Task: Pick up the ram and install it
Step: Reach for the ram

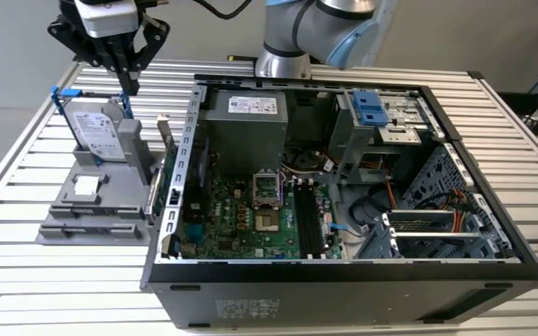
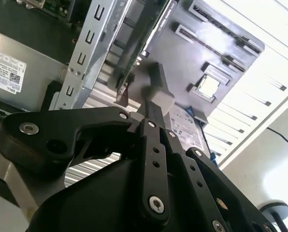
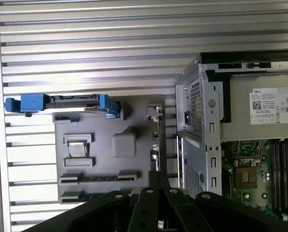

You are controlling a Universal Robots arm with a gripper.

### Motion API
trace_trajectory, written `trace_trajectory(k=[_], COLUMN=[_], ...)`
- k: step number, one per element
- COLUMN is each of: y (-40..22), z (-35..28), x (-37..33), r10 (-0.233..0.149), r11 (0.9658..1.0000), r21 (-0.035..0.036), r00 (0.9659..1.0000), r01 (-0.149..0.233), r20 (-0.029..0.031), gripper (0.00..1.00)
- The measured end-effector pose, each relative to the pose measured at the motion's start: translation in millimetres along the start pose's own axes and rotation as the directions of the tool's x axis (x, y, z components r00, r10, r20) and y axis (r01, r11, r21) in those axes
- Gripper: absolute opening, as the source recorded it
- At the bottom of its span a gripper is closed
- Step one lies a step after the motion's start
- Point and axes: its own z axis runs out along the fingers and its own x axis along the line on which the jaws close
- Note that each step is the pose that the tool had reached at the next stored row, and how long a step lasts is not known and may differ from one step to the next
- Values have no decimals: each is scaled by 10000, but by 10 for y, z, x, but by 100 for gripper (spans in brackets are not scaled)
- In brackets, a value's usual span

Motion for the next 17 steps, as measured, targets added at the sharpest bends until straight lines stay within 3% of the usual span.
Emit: trace_trajectory(k=[9,17], y=[-24,-41], z=[-8,-14], x=[362,623], r10=[-39,-143], r11=[10000,9999], r21=[0,-2], r00=[10000,9999], r01=[39,143], r20=[-2,-7], gripper=[0,0])
